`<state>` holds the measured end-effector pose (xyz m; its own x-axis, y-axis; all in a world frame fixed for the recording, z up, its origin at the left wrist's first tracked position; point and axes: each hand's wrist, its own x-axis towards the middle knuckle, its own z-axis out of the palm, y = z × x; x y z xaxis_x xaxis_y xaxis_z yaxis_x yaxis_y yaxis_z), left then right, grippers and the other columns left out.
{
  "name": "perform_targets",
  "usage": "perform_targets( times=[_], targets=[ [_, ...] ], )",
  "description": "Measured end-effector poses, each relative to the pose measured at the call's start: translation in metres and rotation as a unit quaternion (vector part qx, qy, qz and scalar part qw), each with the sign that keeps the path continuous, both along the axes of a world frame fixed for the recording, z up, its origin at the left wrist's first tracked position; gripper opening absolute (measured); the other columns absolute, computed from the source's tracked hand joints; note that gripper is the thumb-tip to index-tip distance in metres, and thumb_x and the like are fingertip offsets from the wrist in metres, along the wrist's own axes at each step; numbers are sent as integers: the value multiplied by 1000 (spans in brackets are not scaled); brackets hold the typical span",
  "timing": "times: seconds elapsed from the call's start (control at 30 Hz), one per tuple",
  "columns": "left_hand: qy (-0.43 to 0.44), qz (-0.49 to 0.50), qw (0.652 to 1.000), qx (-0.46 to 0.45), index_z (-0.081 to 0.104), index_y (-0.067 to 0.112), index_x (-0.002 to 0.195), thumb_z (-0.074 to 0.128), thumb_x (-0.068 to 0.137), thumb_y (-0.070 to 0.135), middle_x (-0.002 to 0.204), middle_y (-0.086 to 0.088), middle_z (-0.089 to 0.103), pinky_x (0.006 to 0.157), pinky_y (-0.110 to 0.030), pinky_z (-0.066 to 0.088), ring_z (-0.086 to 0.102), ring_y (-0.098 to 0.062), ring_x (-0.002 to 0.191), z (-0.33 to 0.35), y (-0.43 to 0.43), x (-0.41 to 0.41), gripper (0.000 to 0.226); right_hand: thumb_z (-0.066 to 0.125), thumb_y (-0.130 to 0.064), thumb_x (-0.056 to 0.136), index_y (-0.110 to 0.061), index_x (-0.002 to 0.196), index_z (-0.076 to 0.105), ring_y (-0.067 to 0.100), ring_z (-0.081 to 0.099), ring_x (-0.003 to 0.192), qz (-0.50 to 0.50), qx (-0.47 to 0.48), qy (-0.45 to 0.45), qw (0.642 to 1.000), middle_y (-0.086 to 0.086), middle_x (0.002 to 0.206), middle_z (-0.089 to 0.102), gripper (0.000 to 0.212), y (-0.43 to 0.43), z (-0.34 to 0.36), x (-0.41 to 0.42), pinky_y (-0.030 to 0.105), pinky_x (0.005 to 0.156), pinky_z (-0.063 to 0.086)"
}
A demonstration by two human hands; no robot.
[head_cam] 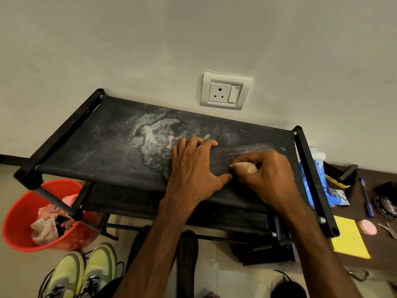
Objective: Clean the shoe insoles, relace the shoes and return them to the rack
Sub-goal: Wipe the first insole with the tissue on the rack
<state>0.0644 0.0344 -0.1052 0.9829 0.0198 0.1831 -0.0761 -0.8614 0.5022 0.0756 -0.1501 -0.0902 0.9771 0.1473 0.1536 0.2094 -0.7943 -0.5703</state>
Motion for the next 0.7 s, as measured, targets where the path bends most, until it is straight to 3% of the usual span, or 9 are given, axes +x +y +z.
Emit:
perform_targets(
  times=[0.13, 0.27, 0.33, 0.43, 0.57, 0.7],
  targets=[
    [1, 0, 1000, 2, 50, 37, 138, 78, 65, 70, 135, 7, 48, 107, -34, 25, 35, -18, 127, 0, 0, 0, 85, 64, -44, 80, -31, 90, 80, 15, 69, 71, -142, -20, -39, 989, -8, 74, 74, 23, -24, 1, 14, 43, 68, 61],
    [0, 1, 1000, -3, 50, 37, 138, 78, 65, 69, 134, 8, 47, 107, -33, 23, 35, -17, 128, 1, 0, 0, 85, 61, -23, 91, -14, 98, 81, 27, 68, 78, -212, -24, -67, 975, 11, 85, 76, 23, -33, 0, 18, 42, 78, 58],
    [-1, 3, 1000, 0, 49, 37, 138, 78, 65, 69, 135, 8, 47, 107, -33, 23, 34, -17, 128, 1, 0, 0, 85, 59, -21, 89, -15, 89, 79, 30, 68, 75, -202, -37, -66, 976, 12, 78, 74, 20, -28, 0, 17, 44, 75, 59],
    [-6, 5, 1000, 6, 50, 36, 138, 78, 65, 69, 135, 8, 47, 108, -33, 23, 34, -17, 127, 0, -2, -1, 85, 56, -26, 82, -17, 75, 74, 25, 65, 63, -142, -44, -40, 988, 3, 63, 66, 21, -3, -1, 12, 35, 61, 55],
    [-2, -2, 1000, -15, 52, 34, 138, 79, 67, 54, 132, 7, 49, 104, -30, 23, 36, -18, 126, -2, 0, -2, 78, 57, -31, 78, -25, 79, 76, 10, 64, 59, -3, -24, -25, 999, -6, 66, 70, 20, 36, -3, 3, 34, 55, 54],
    [-2, -1, 1000, -11, 52, 35, 138, 78, 66, 64, 133, 7, 49, 105, -33, 24, 36, -18, 125, -1, 1, -2, 82, 64, -39, 80, -34, 88, 79, 6, 68, 68, -39, -25, -25, 999, -12, 73, 74, 17, 21, 0, 8, 33, 62, 58]
  ],
)
